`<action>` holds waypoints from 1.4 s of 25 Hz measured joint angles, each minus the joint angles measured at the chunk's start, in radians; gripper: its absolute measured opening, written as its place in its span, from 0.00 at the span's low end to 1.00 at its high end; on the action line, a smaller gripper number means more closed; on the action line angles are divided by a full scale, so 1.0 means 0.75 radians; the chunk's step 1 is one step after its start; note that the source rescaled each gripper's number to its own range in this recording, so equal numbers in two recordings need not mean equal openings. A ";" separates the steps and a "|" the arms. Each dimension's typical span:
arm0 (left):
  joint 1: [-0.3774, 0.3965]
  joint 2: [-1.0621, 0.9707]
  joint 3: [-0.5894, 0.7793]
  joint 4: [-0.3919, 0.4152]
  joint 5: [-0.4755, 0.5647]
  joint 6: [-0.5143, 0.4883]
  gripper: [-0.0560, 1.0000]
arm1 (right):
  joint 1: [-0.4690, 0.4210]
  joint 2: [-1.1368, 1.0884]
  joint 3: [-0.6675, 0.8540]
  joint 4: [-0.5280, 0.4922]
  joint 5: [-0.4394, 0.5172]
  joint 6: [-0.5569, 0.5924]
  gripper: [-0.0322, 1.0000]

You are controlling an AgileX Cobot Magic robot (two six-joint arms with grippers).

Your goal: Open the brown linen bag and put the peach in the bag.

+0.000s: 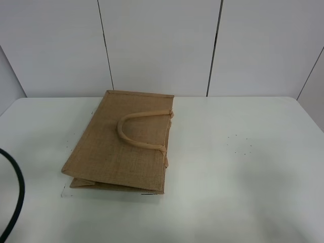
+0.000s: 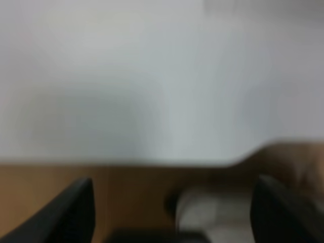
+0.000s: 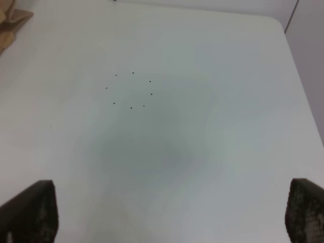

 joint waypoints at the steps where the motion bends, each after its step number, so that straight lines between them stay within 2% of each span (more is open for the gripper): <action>1: 0.000 -0.042 0.015 0.000 -0.027 0.016 0.91 | 0.000 0.000 0.001 0.000 0.000 0.000 1.00; 9: 0.000 -0.254 0.053 -0.046 -0.075 0.083 0.91 | 0.000 0.000 0.006 -0.001 0.000 0.000 1.00; 19: 0.000 -0.267 0.053 -0.047 -0.075 0.083 0.91 | 0.000 0.000 0.006 -0.001 0.000 0.000 1.00; 22: 0.028 -0.282 0.053 -0.047 -0.075 0.083 0.91 | 0.000 0.000 0.006 -0.001 0.000 0.000 1.00; 26: 0.096 -0.420 0.053 -0.047 -0.076 0.083 0.91 | 0.000 0.000 0.006 -0.001 0.000 0.000 1.00; 30: 0.089 -0.603 0.053 -0.047 -0.076 0.083 0.91 | 0.000 0.000 0.006 -0.001 0.000 0.000 1.00; 35: 0.044 -0.704 0.053 -0.047 -0.076 0.084 0.91 | 0.000 0.000 0.006 -0.001 0.000 0.000 1.00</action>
